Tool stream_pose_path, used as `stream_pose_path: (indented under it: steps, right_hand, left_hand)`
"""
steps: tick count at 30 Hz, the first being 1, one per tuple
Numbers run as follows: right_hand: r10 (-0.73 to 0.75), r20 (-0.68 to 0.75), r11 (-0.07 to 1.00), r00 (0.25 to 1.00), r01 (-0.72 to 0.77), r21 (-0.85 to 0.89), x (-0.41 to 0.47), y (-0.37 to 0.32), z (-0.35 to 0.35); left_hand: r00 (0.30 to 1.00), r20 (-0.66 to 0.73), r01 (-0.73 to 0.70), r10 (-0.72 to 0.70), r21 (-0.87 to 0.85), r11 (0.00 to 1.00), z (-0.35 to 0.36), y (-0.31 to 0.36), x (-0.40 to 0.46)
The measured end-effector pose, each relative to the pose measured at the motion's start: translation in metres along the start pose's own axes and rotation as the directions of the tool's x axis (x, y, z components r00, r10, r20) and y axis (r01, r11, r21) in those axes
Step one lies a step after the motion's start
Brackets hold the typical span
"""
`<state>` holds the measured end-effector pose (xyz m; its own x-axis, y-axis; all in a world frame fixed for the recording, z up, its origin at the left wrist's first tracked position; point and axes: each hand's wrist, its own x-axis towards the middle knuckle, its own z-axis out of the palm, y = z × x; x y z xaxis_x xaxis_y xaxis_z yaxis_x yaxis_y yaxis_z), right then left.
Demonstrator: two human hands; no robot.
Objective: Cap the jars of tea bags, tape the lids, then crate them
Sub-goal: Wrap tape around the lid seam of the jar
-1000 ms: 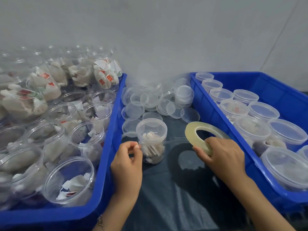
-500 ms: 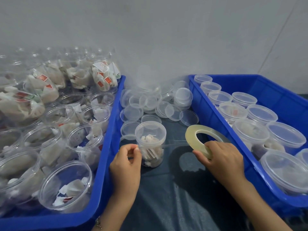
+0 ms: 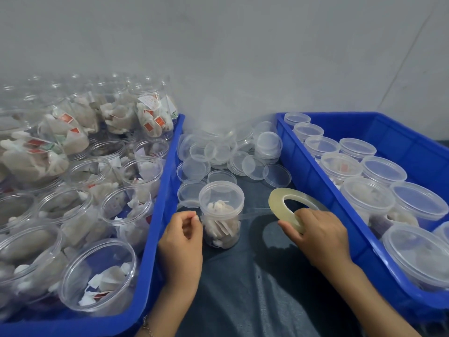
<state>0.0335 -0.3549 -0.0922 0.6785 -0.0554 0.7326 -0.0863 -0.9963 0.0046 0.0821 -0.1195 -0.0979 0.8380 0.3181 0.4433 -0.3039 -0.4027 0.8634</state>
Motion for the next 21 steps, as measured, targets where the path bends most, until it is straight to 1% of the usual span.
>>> stream_pose_path:
  steps: [2, 4, 5, 7, 8, 9, 11, 14, 17, 21]
  right_hand:
    - [-0.001, -0.014, 1.0, 1.0, 0.001, -0.001, 0.001, 0.0, 0.001]
    - [-0.001, -0.02, 1.0, 1.0, 0.001, -0.008, 0.0, 0.001, 0.002]
    - [-0.002, -0.019, 1.0, 1.0, 0.002, -0.01, 0.0, 0.001, 0.002]
    - [-0.005, -0.014, 1.0, 1.0, 0.005, -0.012, 0.0, 0.002, 0.002]
    - [-0.006, -0.015, 1.0, 1.0, 0.006, -0.013, 0.001, 0.002, 0.001]
    - [-0.008, -0.015, 1.0, 1.0, 0.008, -0.014, 0.002, 0.002, 0.001]
    - [-0.011, -0.005, 1.0, 1.0, 0.011, -0.012, 0.004, 0.003, 0.001]
    - [-0.015, 0.009, 1.0, 1.0, 0.015, 0.0, 0.006, 0.004, 0.001]
    - [-0.027, 0.004, 1.0, 1.0, 0.027, -0.002, 0.009, 0.004, -0.001]
    - [-0.039, 0.01, 0.999, 0.999, 0.039, -0.002, 0.012, 0.003, -0.002]
  left_hand:
    - [1.0, -0.01, 0.017, -0.018, -0.071, 0.997, 0.001, 0.0, -0.006]
    - [0.999, 0.022, -0.042, 0.044, -0.094, 0.995, 0.001, -0.002, -0.011]
    - [0.991, 0.055, -0.118, 0.122, -0.059, 0.991, 0.001, -0.003, -0.011]
    - [0.936, 0.16, -0.324, 0.314, 0.04, 0.945, 0.002, -0.007, -0.004]
    - [0.906, 0.21, -0.389, 0.368, 0.065, 0.919, 0.004, -0.009, 0.001]
    - [0.895, 0.239, -0.404, 0.378, 0.07, 0.912, 0.005, -0.009, 0.004]
    - [0.91, 0.234, -0.364, 0.342, 0.06, 0.929, 0.007, -0.009, 0.008]
    - [0.929, 0.178, -0.335, 0.325, 0.026, 0.942, 0.008, -0.007, 0.01]
    - [0.964, 0.123, -0.23, 0.237, -0.069, 0.971, 0.009, -0.004, 0.013]
    - [0.982, 0.149, -0.086, 0.114, -0.184, 0.979, 0.008, 0.002, 0.011]
